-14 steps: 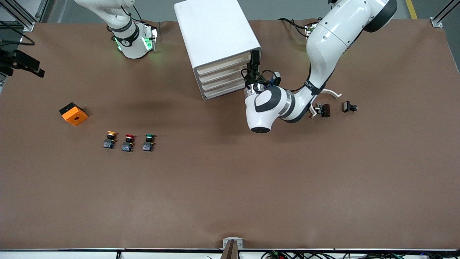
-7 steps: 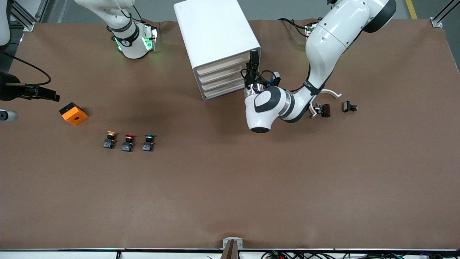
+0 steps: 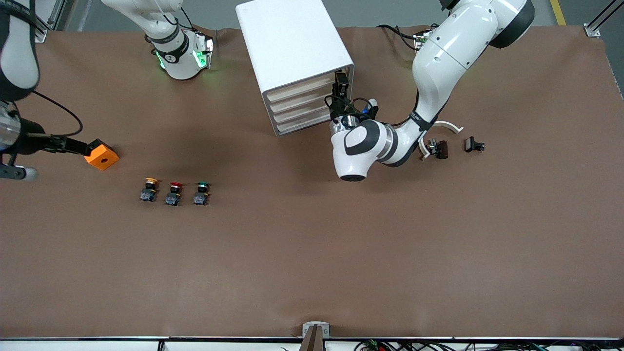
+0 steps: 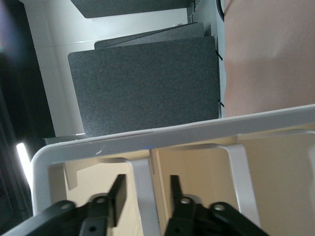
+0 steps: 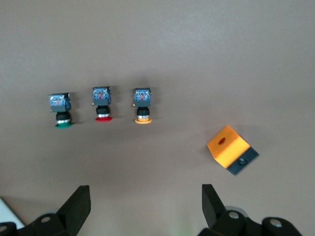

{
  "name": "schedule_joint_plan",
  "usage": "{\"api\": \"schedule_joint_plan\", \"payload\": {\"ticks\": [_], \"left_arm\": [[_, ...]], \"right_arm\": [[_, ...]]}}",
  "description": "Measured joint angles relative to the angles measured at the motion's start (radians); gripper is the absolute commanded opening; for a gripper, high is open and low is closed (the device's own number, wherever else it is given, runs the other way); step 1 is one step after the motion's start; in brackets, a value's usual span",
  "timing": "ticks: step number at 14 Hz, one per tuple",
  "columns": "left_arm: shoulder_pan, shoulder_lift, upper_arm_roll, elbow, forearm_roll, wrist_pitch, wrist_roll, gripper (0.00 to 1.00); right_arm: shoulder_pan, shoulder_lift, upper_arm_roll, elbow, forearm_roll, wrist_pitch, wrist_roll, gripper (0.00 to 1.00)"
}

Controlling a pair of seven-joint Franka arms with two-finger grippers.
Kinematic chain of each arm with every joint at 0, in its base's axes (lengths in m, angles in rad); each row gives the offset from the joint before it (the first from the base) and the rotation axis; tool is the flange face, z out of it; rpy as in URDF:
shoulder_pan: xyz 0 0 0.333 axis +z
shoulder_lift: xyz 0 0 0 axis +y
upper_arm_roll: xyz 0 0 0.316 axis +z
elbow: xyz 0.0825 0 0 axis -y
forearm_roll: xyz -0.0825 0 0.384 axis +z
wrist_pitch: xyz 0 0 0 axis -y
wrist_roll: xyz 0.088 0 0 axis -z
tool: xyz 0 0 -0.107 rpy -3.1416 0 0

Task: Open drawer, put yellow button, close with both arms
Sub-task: 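Pull the drawer open with the left gripper while the right gripper reaches buttons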

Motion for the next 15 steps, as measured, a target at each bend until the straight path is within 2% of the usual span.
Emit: {"api": "schedule_joint_plan", "payload": {"ticks": [3,7,9,15], "left_arm": [[0.000,0.003,0.001,0.000,0.000,0.005,-0.020,0.03],[0.001,0.003,0.006,0.004,-0.001,0.005,-0.044,0.03],[0.002,0.003,0.008,0.006,-0.001,0.004,-0.044,0.03],[0.034,0.003,0.015,0.018,-0.001,0.003,-0.045,0.06]], "right_arm": [[0.002,0.001,0.006,-0.148,0.003,0.216,0.027,1.00],[0.010,0.024,0.009,-0.319,0.003,0.524,0.042,1.00],[0.017,0.073,0.010,-0.354,0.003,0.627,0.074,1.00],[0.041,0.262,0.011,-0.359,0.003,0.900,0.106,1.00]]}}
